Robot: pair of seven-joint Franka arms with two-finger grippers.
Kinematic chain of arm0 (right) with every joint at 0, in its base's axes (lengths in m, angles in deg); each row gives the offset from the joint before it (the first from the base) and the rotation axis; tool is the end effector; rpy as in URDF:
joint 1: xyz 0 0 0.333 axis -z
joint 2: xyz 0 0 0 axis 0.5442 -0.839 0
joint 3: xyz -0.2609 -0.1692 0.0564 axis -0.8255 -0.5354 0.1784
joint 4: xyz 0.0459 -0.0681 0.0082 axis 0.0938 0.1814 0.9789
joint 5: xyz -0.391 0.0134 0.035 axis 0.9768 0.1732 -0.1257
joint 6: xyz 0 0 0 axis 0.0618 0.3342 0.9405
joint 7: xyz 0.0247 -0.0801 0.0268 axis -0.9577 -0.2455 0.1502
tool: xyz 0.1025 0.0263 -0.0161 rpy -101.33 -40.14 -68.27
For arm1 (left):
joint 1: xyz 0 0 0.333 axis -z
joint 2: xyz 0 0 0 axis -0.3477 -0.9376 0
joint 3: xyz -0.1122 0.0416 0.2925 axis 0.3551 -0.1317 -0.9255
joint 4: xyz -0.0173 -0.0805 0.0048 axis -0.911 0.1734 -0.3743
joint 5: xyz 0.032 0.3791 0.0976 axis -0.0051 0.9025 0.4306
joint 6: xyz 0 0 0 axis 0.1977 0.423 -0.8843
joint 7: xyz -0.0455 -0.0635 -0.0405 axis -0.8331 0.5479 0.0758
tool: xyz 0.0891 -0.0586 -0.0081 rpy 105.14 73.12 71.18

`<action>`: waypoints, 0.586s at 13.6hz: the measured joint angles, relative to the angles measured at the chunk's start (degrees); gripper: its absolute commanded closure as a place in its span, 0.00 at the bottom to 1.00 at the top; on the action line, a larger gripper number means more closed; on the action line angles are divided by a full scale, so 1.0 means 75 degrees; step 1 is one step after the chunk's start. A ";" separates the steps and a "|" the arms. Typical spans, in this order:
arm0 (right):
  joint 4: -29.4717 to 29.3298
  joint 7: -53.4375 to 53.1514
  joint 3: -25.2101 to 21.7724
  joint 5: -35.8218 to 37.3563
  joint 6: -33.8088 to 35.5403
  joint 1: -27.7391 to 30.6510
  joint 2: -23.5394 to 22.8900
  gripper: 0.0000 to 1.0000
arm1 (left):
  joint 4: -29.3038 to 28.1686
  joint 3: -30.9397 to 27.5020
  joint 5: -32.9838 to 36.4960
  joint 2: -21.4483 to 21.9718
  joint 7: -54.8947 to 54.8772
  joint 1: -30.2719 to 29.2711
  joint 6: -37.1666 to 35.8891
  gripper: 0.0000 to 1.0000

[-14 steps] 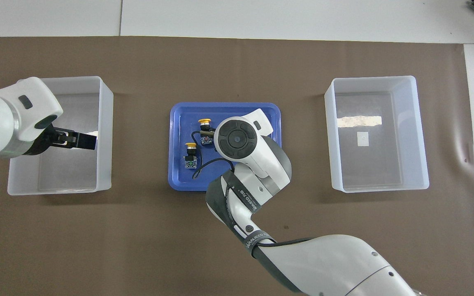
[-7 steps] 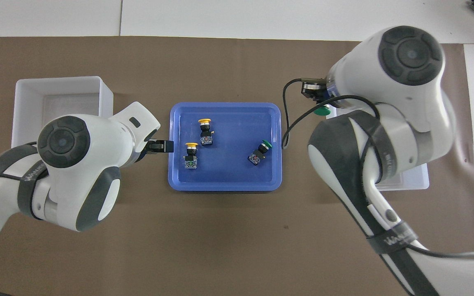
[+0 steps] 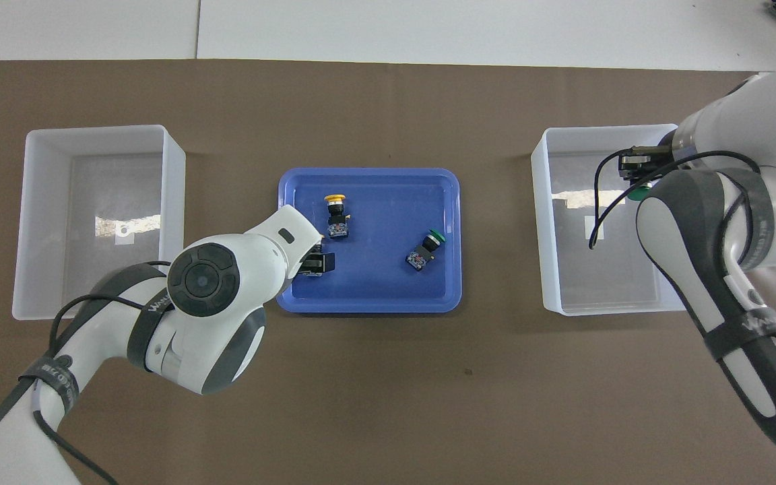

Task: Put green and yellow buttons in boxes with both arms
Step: 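Release the green button into the box with the right gripper while the left gripper lifts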

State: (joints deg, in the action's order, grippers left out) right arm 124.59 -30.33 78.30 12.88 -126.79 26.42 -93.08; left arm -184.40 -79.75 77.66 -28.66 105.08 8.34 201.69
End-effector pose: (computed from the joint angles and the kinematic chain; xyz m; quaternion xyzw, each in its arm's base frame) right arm 0.6366 0.0088 0.4390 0.9963 -0.0430 0.0658 0.0351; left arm 0.4893 -0.2832 0.3549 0.9941 -0.0367 0.0910 0.0461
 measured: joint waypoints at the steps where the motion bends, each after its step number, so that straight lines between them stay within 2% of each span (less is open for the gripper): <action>1: 0.0382 0.0026 0.0002 -0.0062 -0.0495 0.0056 -0.0023 1.00 | 0.0001 -0.0005 0.0000 -0.0137 0.0048 0.0032 0.0105 0.00; 4: 0.1262 0.0026 0.0024 -0.0105 -0.1684 0.0064 -0.0153 0.99 | 0.0001 -0.0006 0.0000 -0.0465 0.0089 0.0053 0.0342 0.00; 5: 0.1455 0.0026 0.0026 -0.0107 -0.1999 0.0067 -0.0207 0.89 | 0.0002 -0.0007 0.0000 -0.0552 0.0134 0.0075 0.0404 0.05; 6: 0.1608 0.0026 0.0025 -0.0111 -0.2242 0.0081 -0.0249 0.61 | 0.0003 -0.0012 0.0000 -0.0635 0.0253 0.0126 0.0498 0.28; 7: 0.1718 0.0026 0.0025 -0.0120 -0.2362 0.0102 -0.0274 0.19 | 0.0010 -0.0010 0.0000 -0.0675 0.0391 0.0170 0.0572 0.61; 8: 0.1781 0.0026 0.0025 -0.0131 -0.2408 0.0115 -0.0281 0.00 | 0.0010 -0.0012 0.0000 -0.0691 0.0513 0.0208 0.0594 0.87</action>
State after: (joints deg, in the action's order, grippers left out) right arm 137.95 -30.14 78.48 11.89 -144.86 27.28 -95.19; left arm -184.32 -79.84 77.66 -33.85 108.93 9.90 206.14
